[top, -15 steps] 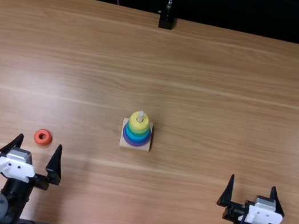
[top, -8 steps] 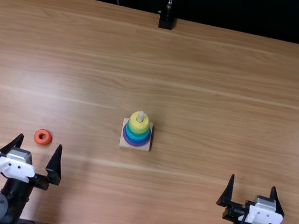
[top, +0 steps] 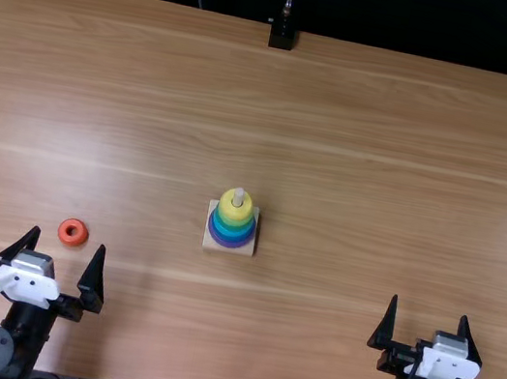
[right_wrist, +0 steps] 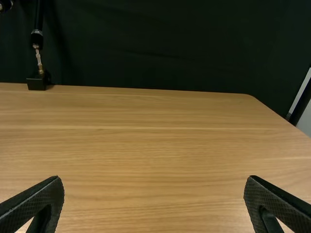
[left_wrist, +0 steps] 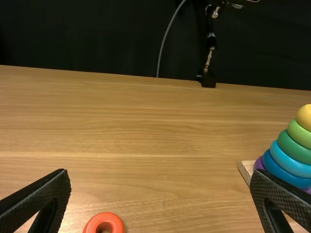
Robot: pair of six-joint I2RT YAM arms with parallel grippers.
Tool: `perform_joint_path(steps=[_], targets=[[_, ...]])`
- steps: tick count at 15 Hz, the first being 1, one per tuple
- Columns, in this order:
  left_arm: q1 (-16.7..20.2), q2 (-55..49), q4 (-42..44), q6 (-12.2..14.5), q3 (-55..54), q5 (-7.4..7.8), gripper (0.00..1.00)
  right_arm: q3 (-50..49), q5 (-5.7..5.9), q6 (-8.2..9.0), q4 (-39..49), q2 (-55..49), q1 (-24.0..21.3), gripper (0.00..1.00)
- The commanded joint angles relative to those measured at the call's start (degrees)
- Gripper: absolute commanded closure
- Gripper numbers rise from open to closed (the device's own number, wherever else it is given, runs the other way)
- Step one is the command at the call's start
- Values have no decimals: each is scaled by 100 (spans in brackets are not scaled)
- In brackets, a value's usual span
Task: Build the Hanoi tower: stack the rings onto the peg from bottom to top in this color order: purple, dark blue, light blue, dark green, light green, yellow, orange.
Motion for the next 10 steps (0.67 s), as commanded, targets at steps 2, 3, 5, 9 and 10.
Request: perform_joint_path(steps=[2,3,5,9,10], targets=[[78,-67,-21,16,-185,98,0,-57,24,64,-89,-38,-51,0],[78,-67,-21,16,-185,98,0,-57,24,64,-89,-38,-51,0],[113,-67,-21,37,-185,193,0,-57,24,64,-89,-38,-51,0],[271,-67,-21,27,-185,161,0,-57,24,64,-89,-38,-51,0],[271,-67,-10,59,-185,151,0,-57,24,64,-89,-38,-51,0]])
